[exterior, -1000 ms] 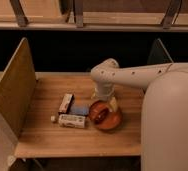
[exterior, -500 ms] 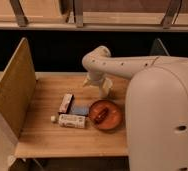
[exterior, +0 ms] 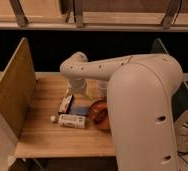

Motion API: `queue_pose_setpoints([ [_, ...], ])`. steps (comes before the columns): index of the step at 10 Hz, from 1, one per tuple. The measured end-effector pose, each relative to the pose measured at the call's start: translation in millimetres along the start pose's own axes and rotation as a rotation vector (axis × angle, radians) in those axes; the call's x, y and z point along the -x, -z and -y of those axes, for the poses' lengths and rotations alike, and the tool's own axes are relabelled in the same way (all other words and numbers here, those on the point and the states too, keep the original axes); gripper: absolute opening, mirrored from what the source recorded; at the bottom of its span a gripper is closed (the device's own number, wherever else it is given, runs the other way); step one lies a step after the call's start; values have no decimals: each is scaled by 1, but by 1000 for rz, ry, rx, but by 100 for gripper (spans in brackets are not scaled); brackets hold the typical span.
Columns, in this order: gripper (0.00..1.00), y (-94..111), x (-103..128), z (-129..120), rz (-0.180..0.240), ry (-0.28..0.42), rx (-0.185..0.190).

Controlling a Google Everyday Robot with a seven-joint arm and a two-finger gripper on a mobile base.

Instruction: Move the arm in a circular motion

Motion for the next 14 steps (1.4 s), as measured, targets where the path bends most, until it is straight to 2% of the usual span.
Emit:
queue_pose_setpoints([
  [2, 80, -2, -25, 15, -27, -73, -29],
  [4, 80, -8, -46, 51, -58, -204, -61],
  [5, 80, -11, -48, 58, -61, -225, -73],
  [6, 80, -11, -49, 53, -61, -243, -67],
  [14, 80, -12, -49, 54, -62, -244, -70],
])
